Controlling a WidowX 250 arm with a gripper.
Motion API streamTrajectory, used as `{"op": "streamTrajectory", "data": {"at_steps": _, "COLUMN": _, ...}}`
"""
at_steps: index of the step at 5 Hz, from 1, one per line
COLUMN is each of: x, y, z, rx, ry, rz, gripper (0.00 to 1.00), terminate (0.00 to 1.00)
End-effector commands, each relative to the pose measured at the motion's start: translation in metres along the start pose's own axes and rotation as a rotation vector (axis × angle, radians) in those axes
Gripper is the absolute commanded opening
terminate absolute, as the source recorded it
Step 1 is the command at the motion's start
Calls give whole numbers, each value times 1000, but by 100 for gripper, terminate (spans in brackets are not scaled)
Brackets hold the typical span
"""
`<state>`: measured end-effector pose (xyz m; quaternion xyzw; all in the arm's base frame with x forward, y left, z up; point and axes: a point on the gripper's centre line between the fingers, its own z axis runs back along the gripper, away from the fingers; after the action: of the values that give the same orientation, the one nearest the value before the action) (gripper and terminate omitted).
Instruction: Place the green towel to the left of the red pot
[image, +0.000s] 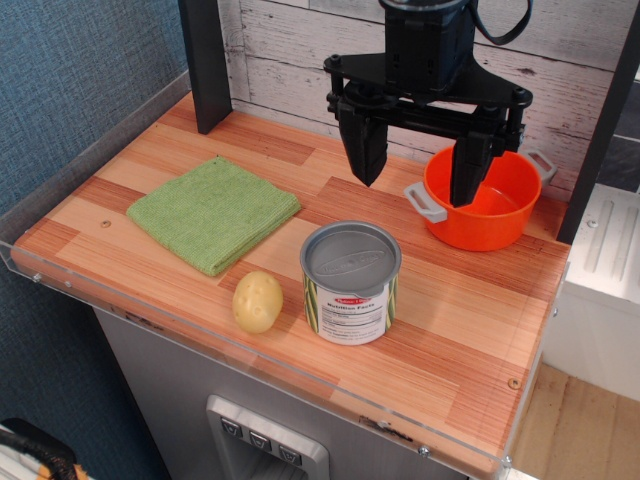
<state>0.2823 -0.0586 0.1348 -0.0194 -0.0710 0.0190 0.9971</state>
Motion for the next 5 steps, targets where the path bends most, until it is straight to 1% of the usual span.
{"op": "streamTrajectory", "data": {"at_steps": 1, "x": 0, "y": 0, "z": 0, "rx": 0, "ry": 0, "rz": 0, "gripper": 100, "terminate": 0}}
{"op": "streamTrajectory", "data": {"at_steps": 2, "x": -3, "y": 35, "z": 5, "rx": 13, "ry": -27, "rz": 64, "gripper": 100, "terminate": 0}}
{"op": "streamTrajectory", "data": {"at_steps": 3, "x": -4, "y": 76, "z": 7, "rx": 39, "ry": -30, "rz": 109, "gripper": 100, "terminate": 0}}
{"op": "streamTrajectory", "data": {"at_steps": 4, "x": -1, "y": 120, "z": 2, "rx": 95, "ry": -39, "rz": 181, "gripper": 100, "terminate": 0}}
{"op": "streamTrajectory", "data": {"at_steps": 5, "x": 5, "y": 158, "z": -10, "rx": 91, "ry": -40, "rz": 227, "gripper": 100, "terminate": 0}}
